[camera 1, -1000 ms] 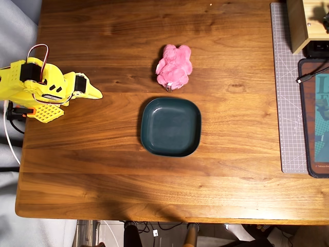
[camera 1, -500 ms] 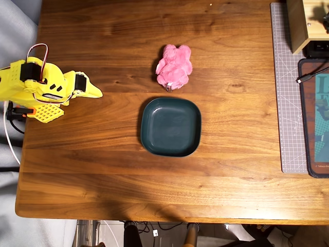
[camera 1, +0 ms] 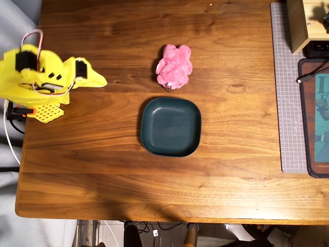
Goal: Grasp a strawberry bear and put it in the bin.
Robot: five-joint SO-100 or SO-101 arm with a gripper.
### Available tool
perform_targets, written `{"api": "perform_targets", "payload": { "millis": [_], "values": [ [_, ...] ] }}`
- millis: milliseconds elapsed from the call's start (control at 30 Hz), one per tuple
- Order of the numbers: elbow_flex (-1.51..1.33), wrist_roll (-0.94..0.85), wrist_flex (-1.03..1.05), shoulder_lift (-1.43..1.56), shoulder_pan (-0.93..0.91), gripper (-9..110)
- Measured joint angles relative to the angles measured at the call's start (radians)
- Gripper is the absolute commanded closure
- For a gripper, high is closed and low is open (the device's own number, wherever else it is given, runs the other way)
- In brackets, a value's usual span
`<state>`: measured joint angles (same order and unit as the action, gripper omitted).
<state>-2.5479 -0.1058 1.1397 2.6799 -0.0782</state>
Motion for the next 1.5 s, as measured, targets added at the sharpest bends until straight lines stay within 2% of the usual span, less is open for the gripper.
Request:
{"api": "perform_targets", "payload": {
  "millis": [267,333,567,767,1133,1500],
  "values": [
    [0.448,0.0,0.049,-0.588,-0.087,98],
    [0.534,0.0,0.072,-0.695,-0.129,88],
    [0.785,0.0,0.161,-0.96,-0.219,80],
    [1.037,0.002,0.216,-1.157,-0.213,64],
    [1.528,0.006,0.357,-1.509,-0.126,58],
    [1.585,0.012,0.37,-1.618,-0.112,58]
  ]
}}
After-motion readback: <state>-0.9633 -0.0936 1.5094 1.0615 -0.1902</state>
